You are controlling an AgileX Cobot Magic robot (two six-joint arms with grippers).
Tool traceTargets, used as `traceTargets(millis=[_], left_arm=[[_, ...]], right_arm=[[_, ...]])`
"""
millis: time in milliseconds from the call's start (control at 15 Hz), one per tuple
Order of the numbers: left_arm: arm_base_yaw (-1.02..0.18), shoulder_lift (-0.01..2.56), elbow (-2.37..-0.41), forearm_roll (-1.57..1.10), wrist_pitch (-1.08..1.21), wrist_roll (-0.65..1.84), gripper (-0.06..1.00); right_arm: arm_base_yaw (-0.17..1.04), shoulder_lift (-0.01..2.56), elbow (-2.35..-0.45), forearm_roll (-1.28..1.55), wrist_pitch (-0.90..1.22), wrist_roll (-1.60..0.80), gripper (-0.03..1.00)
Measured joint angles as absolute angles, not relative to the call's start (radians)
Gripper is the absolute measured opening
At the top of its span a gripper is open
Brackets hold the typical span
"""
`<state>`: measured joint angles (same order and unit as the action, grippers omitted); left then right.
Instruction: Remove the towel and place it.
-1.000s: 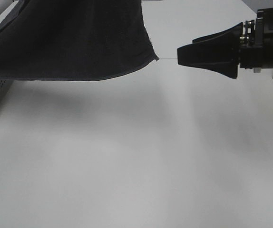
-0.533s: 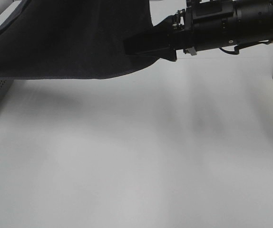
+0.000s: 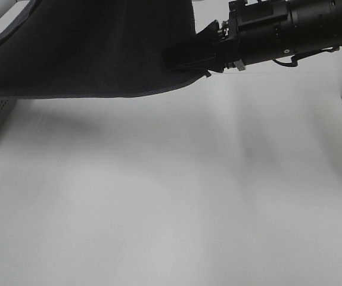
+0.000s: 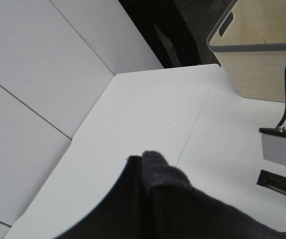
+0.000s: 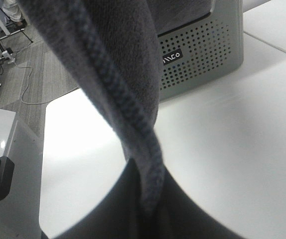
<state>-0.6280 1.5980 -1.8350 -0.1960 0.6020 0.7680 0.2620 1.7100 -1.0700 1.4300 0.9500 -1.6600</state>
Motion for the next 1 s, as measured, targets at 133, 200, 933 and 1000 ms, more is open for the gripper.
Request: traceTargets(millis=[133, 200, 933, 1000], left_arm=[[-0.628, 1.598, -1.835, -0.196, 0.602, 0.768, 0.00], [-0.628, 1.598, -1.835, -0.196, 0.602, 0.768, 0.00], [-0.622, 1.614, -1.836, -0.187, 0.556, 0.847, 0.00], [-0.610, 1.628, -1.836, -0.194, 0.529, 0.838, 0.00]], right_arm=[[0.262, 1.710, -1.070, 1.427, 0.950, -1.657, 0.01], [0.262, 1.710, -1.070, 1.436, 0.950, -1.649, 0.01], [0.262, 1.710, -1.528, 0.691, 1.094, -0.498, 0.01], [0.262, 1.710, -1.623, 0.583, 1.134, -0.373, 0.01]])
